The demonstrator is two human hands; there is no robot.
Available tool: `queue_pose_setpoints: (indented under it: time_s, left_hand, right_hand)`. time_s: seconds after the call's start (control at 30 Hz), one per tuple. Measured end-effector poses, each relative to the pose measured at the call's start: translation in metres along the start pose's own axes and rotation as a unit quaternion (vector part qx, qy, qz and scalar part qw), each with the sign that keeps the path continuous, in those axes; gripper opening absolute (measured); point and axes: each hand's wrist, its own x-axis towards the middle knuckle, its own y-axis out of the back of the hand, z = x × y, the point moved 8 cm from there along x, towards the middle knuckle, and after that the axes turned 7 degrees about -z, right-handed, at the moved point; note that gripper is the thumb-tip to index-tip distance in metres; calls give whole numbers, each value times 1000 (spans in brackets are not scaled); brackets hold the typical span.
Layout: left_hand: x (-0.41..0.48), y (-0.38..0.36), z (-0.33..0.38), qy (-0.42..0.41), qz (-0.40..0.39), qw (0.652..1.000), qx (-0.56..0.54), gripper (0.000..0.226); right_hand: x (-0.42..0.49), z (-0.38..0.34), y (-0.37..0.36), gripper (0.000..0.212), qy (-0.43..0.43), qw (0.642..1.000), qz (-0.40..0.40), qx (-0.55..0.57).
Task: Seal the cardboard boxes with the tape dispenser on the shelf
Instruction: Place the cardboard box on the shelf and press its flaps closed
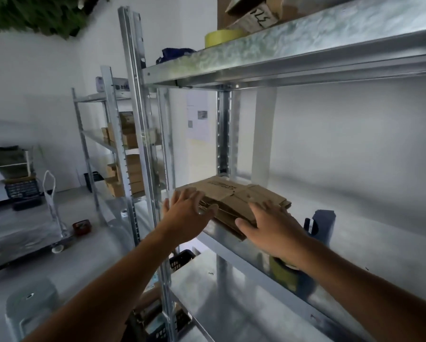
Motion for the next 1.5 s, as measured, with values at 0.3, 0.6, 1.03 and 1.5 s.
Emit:
queue_pose_setpoints:
  time_s: [0.3,0.6,1.03,1.5]
  left_hand:
    - [110,-16,-26,-20,-44,999,-21,82]
    - [195,-45,-55,-107,-196,957,-188,47]
    - [233,-59,-69,-141,-238,922,-271,64]
    - [213,-12,-40,-147,-306,724,-600,68]
  right_hand:
    - [46,17,-4,75,-89,993,-16,71]
    - [87,38,-33,73,-227,969,-28,90]
    - [105,38,-41,65,-330,901,88,268]
    - [80,8,0,119,-231,815,242,474]
